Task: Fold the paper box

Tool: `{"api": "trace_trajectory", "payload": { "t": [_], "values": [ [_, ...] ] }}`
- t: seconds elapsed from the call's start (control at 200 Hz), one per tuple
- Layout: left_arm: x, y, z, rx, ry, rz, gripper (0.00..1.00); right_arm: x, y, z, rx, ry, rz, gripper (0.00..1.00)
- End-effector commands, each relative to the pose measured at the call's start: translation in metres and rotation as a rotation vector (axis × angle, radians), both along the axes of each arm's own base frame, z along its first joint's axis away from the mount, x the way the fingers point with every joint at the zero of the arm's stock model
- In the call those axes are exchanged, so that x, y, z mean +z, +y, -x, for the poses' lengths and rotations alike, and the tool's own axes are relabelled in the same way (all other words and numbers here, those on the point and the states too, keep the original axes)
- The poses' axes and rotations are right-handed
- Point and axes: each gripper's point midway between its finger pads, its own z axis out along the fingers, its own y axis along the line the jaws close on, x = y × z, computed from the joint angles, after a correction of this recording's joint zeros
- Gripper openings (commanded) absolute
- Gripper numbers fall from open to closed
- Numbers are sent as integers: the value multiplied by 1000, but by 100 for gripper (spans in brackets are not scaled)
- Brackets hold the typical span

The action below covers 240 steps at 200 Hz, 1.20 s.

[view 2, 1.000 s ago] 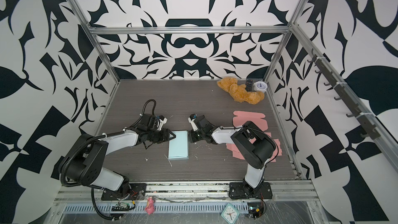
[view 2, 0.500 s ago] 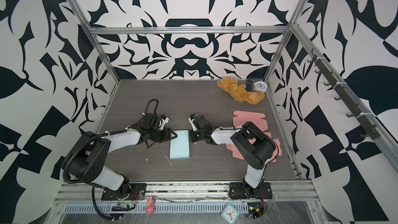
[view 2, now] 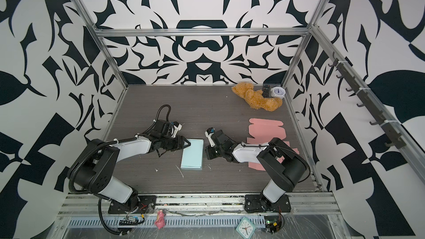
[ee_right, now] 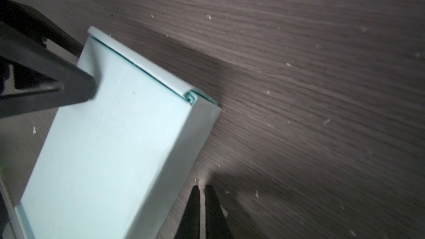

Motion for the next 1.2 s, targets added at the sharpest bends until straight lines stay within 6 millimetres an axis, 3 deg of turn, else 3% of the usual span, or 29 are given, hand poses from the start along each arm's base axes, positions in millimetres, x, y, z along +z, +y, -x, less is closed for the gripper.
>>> {"api": "trace_trajectory", "payload": {
  "t": [0.0,0.22,0.445,0.57,0.91,1.195],
  "values": [
    [7,7,3,6,-25,-22,59,16,-9,-5,-18,-54,18,16],
    [27,21,29,23,-72,-65,66,49,-14,-14,30,-147,84,35],
    [43,19,68,5,-72,-21,69,74,12,-29,124,-149,70,65],
    [44,16,91,-20,-53,-22,70,81,30,-38,145,-148,25,74],
    [37,6,137,-111,8,-23,71,75,70,-57,240,-69,-34,82],
    [25,-10,149,-145,18,-27,71,61,84,-58,275,-1,-70,83]
  ]
}}
